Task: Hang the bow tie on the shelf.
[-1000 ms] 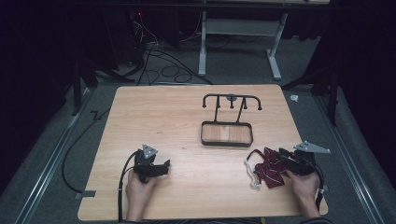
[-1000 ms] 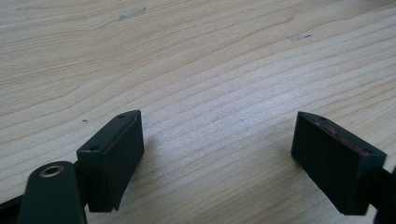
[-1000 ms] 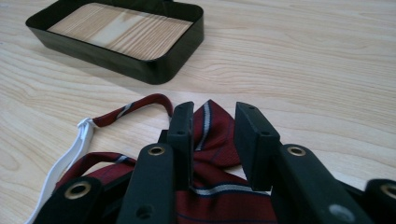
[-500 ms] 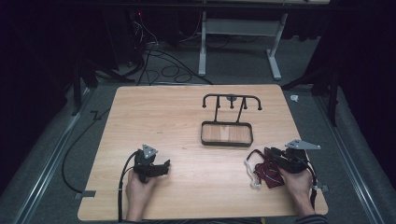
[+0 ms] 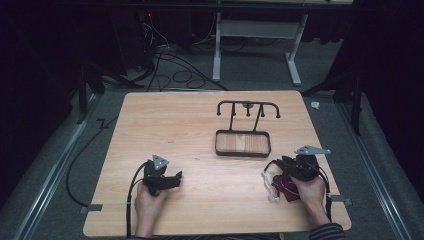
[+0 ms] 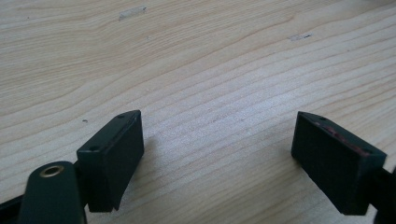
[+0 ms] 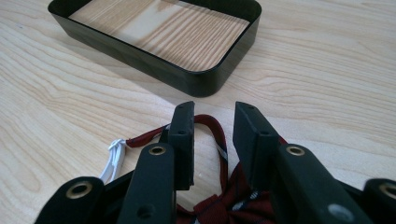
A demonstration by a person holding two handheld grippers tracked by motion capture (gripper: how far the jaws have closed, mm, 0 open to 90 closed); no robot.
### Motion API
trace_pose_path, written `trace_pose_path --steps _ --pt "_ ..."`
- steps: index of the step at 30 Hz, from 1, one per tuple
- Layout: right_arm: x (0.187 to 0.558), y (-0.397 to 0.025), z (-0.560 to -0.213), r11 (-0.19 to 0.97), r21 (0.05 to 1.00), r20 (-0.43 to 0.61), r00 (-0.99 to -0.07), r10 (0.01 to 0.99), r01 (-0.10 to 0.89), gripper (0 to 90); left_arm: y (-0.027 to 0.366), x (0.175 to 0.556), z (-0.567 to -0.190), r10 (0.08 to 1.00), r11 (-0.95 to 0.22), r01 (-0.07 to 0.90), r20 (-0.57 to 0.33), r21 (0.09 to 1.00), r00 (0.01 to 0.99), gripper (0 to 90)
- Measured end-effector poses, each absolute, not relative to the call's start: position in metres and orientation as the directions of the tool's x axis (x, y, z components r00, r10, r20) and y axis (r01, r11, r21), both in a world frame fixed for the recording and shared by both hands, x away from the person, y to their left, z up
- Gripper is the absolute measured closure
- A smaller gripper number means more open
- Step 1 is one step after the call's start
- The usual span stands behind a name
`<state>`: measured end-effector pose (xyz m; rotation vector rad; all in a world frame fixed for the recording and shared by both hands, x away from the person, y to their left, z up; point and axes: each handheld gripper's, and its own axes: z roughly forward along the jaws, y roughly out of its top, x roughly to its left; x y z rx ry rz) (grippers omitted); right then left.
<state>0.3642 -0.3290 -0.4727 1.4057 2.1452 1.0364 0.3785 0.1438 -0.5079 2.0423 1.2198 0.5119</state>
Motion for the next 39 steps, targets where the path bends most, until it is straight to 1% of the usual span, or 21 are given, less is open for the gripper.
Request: trace_pose_path --steps 17,22,26,29,30,34,39 --pt "0.381 -0.326 -0.488 0.227 0.705 0.095 -0.406 0.909 0.672 71.2 0.144 0.379 -0.508 0.877 -0.318 0.603 -0.015 0.732 0.480 17.4" --pt "0.383 -0.324 -0.491 0.230 0.699 0.097 -0.407 0.908 0.678 72.7 0.144 0.379 -0.508 0.877 -0.318 0.604 -0.015 0.731 0.480 17.4" --pt "0.384 -0.324 -0.493 0.250 0.685 0.087 -0.417 0.905 0.684 76.7 0.144 0.379 -0.508 0.877 -0.318 0.603 -0.015 0.731 0.480 17.4" --pt "0.384 -0.323 -0.494 0.277 0.687 0.061 -0.434 0.899 0.671 83.9 0.144 0.379 -0.508 0.877 -0.317 0.603 -0.015 0.732 0.480 17.4" --pt "0.383 -0.321 -0.494 0.299 0.684 0.033 -0.439 0.898 0.665 87.7 0.144 0.379 -0.508 0.877 -0.317 0.604 -0.016 0.731 0.480 17.3" --pt "0.381 -0.319 -0.494 0.326 0.690 -0.002 -0.448 0.894 0.647 90.0 0.144 0.379 -0.508 0.877 -0.318 0.604 -0.015 0.730 0.481 17.4" --pt "0.379 -0.321 -0.496 0.321 0.702 0.004 -0.455 0.891 0.636 90.0 0.144 0.379 -0.508 0.877 -0.318 0.604 -0.015 0.730 0.481 17.3"
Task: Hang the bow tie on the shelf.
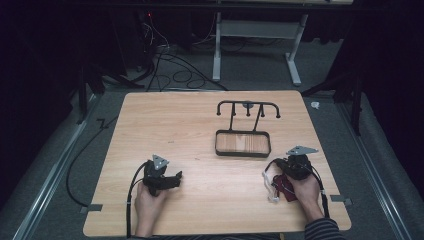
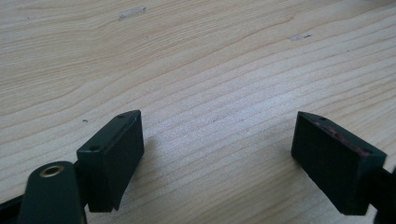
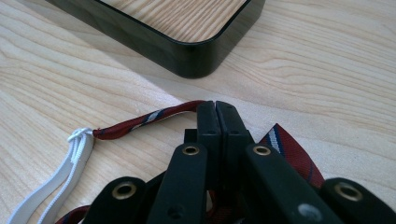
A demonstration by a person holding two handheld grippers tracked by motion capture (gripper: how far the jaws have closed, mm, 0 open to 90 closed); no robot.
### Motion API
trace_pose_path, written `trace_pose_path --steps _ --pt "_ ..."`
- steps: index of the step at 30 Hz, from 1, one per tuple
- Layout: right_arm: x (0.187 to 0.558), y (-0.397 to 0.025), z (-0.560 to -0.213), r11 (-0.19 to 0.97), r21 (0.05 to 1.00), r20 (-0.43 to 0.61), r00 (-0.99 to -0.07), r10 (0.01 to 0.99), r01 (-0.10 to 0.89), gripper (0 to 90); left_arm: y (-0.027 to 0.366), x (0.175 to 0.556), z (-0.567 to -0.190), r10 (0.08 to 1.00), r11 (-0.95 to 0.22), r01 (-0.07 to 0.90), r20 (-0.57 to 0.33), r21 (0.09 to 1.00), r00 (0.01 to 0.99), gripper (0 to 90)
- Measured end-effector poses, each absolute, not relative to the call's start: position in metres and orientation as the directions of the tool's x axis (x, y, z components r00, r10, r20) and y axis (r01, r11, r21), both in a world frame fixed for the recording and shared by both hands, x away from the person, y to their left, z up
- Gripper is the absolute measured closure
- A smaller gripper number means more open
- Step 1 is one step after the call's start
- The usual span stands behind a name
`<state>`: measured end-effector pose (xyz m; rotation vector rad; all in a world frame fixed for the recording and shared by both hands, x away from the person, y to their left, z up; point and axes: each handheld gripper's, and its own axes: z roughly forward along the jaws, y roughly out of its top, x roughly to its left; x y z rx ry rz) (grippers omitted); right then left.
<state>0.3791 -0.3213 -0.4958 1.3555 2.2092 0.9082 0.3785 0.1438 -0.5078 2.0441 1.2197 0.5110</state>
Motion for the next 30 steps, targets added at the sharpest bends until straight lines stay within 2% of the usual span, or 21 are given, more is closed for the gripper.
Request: trace_pose_path --steps 9,30 --pt "0.378 -0.324 -0.495 0.305 0.708 0.019 -0.449 0.893 0.637 90.0 0.144 0.378 -0.508 0.877 -0.318 0.604 -0.016 0.730 0.480 17.4" --pt "0.355 -0.320 -0.445 0.278 0.821 0.016 -0.507 0.862 0.499 90.0 0.144 0.378 -0.508 0.877 -0.318 0.604 -0.015 0.730 0.480 17.4"
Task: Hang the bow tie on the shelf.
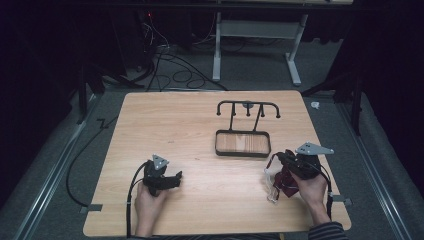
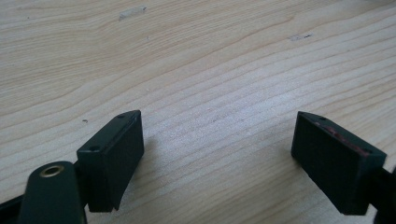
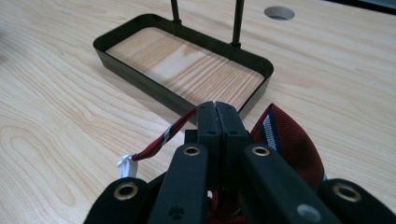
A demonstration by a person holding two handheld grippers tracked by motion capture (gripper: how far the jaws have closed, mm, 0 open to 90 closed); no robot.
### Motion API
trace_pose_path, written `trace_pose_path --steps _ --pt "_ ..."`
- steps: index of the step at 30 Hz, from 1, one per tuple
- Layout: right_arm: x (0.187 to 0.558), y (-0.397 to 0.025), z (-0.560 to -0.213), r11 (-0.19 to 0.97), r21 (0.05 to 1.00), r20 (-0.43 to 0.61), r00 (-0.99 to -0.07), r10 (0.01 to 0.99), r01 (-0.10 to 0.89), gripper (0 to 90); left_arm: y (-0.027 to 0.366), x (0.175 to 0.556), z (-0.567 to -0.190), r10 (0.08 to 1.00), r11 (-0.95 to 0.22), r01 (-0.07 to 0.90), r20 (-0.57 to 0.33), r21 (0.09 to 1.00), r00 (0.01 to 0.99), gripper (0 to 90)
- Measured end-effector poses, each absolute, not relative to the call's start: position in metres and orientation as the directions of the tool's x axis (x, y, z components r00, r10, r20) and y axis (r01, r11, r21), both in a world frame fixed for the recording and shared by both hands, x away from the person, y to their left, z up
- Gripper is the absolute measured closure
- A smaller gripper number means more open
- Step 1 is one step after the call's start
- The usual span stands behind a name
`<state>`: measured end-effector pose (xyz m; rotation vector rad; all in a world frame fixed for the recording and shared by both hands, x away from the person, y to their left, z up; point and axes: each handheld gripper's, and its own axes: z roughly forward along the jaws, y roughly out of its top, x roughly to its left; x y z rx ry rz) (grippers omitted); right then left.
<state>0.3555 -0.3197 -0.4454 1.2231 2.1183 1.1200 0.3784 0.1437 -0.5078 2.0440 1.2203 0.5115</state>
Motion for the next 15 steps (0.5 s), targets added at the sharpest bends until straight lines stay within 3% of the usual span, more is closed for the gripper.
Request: trace_pose_path --steps 15 --pt "0.346 -0.313 -0.415 0.295 0.861 -0.037 -0.529 0.848 0.414 90.0 0.144 0.378 -0.508 0.877 -0.318 0.604 -0.015 0.730 0.480 17.4"
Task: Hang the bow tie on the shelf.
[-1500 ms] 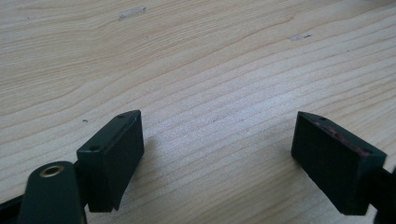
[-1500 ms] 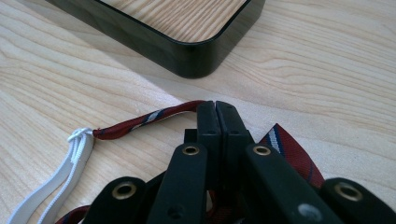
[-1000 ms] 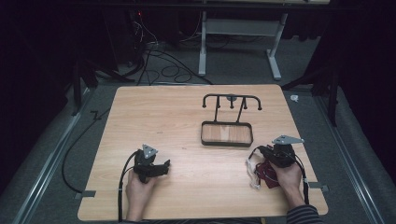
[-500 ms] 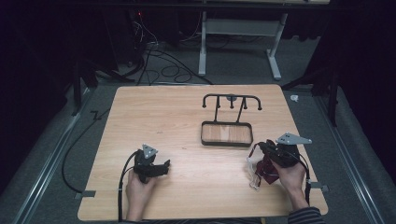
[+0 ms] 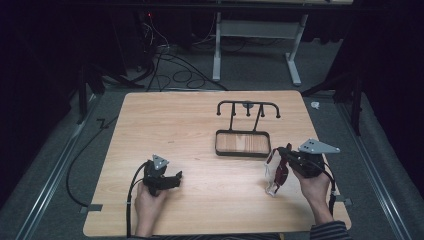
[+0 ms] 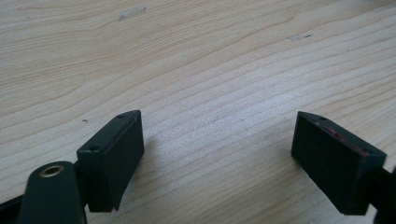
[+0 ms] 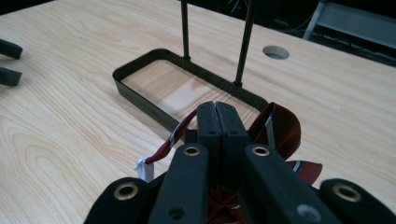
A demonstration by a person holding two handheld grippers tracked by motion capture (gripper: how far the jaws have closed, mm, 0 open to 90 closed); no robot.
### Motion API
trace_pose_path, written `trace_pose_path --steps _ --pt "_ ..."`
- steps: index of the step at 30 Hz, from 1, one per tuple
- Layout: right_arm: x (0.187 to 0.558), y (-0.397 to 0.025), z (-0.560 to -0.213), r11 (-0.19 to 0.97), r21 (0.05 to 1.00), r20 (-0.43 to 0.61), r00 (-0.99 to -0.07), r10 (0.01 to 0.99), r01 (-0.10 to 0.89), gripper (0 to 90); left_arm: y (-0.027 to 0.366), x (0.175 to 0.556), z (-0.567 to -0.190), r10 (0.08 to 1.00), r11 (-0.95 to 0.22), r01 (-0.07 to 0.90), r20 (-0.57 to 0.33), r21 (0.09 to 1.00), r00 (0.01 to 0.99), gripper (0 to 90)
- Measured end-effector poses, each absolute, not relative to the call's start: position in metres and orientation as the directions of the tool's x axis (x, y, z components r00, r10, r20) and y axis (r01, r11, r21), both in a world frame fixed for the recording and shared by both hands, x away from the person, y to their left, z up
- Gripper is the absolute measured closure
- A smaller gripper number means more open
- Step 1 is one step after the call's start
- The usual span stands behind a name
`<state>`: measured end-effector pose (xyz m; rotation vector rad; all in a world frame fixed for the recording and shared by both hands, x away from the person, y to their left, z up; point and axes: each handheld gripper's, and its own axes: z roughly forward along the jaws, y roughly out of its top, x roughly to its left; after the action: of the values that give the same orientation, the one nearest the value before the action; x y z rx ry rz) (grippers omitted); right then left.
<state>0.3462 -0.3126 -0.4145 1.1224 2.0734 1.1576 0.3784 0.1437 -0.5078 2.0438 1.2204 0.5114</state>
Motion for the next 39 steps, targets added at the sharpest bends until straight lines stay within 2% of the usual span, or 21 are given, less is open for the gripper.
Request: trace_pose_path --steps 15,21,39 --pt "0.348 -0.300 -0.393 0.315 0.883 -0.075 -0.557 0.827 0.349 90.0 0.144 0.378 -0.508 0.877 -0.318 0.604 -0.015 0.730 0.479 17.4" --pt "0.348 -0.301 -0.385 0.262 0.906 -0.023 -0.581 0.814 0.332 90.0 0.143 0.379 -0.508 0.878 -0.316 0.603 -0.015 0.733 0.478 17.4" --pt "0.364 -0.278 -0.369 0.283 0.909 -0.020 -0.644 0.765 0.307 90.0 0.143 0.379 -0.508 0.878 -0.317 0.605 -0.015 0.730 0.478 17.4"
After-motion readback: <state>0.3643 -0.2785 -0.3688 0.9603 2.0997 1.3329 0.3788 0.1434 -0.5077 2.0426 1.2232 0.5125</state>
